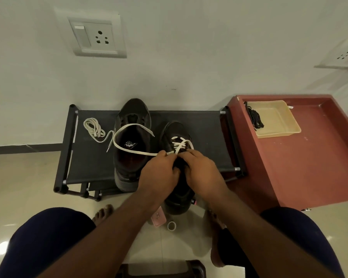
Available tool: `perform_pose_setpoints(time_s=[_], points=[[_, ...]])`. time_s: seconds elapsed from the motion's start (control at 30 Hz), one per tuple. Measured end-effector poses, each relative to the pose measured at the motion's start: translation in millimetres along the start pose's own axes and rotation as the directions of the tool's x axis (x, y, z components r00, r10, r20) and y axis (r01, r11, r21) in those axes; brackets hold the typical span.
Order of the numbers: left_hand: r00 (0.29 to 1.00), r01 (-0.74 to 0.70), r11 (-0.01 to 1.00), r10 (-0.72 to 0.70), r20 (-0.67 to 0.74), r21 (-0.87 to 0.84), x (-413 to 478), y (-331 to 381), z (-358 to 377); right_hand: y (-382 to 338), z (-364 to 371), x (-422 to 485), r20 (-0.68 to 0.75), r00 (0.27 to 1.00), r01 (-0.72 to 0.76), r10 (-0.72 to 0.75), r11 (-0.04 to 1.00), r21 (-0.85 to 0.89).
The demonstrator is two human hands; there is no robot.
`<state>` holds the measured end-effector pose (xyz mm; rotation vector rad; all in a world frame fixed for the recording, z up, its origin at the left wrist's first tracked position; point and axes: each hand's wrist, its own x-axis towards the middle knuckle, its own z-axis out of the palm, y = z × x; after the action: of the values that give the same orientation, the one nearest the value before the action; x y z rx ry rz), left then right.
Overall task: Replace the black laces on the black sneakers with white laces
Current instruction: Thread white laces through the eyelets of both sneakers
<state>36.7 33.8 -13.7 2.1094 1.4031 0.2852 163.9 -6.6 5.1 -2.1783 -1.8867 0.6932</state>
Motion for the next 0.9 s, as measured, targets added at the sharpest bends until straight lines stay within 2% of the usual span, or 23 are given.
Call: perform_pose_setpoints(time_s=[0.13, 0.33, 0.5, 0.7, 0.9], points=[[0.998, 0.051, 0.999, -0.051, -0.03, 0.014, 4.9, 2.0, -0.9, -3.7, 2.1, 11.2, -0.027, 0.994, -0.106, 0.106, 0.994, 0.003], [0.997, 0.067, 0.998, -0.067, -0.045, 0.01, 6.2, 1.8, -0.4, -0.9, 6.3, 17.9, -0.07, 0.995, -0.071, 0.067, 0.996, -0.062], [0.993, 0.102, 0.995, -0.103, -0.063, -0.01, 5.0, 1.9, 1.6, 5.6, 12.9, 22.1, -0.129, 0.991, -0.027, 0.036, 0.997, 0.072], [0.988, 0.14, 0.987, -0.145, -0.058, -0.084, 3.9, 5.0, 2.0, 5.4, 6.1, 20.2, -0.114, 0.993, 0.028, -0.016, 0.994, 0.103], [0.979, 0.167, 0.976, -0.18, -0.09, -0.14, 2.1, 8.8, 1.7, 7.5, 5.5, 17.4, -0.15, 0.989, 0.048, -0.017, 0.978, 0.205]])
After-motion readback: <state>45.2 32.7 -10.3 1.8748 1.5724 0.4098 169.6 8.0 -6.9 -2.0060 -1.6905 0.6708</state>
